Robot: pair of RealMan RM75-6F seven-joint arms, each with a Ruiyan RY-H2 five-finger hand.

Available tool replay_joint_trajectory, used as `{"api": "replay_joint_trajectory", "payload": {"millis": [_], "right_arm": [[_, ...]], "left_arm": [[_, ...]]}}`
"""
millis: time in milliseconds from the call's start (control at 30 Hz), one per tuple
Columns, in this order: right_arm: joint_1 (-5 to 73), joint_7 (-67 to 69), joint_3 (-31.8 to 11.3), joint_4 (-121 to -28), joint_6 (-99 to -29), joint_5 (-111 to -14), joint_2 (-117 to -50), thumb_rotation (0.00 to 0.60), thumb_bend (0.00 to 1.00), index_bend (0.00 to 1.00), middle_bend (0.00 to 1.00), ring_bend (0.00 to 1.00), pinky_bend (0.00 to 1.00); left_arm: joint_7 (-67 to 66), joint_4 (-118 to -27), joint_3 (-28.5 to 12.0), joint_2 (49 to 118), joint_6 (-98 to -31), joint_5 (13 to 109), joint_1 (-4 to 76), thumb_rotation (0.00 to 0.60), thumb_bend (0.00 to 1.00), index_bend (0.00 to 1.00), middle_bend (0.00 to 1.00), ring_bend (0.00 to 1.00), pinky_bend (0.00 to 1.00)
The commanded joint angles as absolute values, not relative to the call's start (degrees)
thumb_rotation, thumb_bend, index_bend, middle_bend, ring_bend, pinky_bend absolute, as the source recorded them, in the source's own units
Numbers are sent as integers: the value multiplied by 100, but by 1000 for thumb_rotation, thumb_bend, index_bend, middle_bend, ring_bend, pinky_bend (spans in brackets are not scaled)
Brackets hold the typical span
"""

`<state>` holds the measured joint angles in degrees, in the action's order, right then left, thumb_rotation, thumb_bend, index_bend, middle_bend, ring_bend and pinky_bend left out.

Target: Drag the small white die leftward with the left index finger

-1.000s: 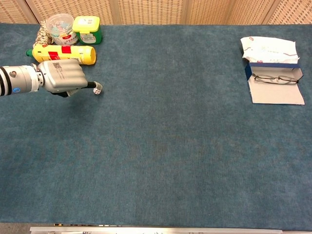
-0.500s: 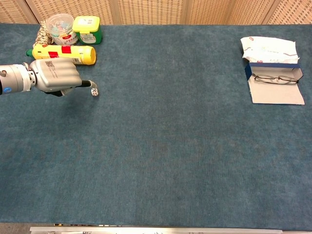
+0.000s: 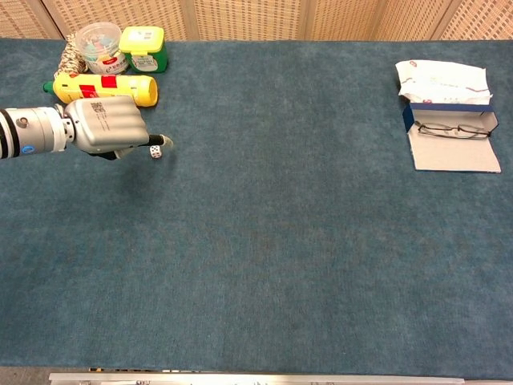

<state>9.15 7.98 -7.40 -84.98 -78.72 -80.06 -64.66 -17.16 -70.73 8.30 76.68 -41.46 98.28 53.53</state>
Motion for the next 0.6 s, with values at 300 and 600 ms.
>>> {"api": "replay_joint_trajectory", "payload": {"millis": [300,600], "right_arm": [[922,798,-738,-8479,-7842,-7996,-6466,600,63,344,325,165,264],[911,808,-749,-8483,-7864,-7986,-6462,600,63,344,325,165,264]], "left_arm": [[-1665,-6848,872,7836,-4128,9893,5379,600,982,141,1000,913,1000],[-1692,-6869,921,7772,-4147,9869,5323,600,982,141,1000,913,1000]]}}
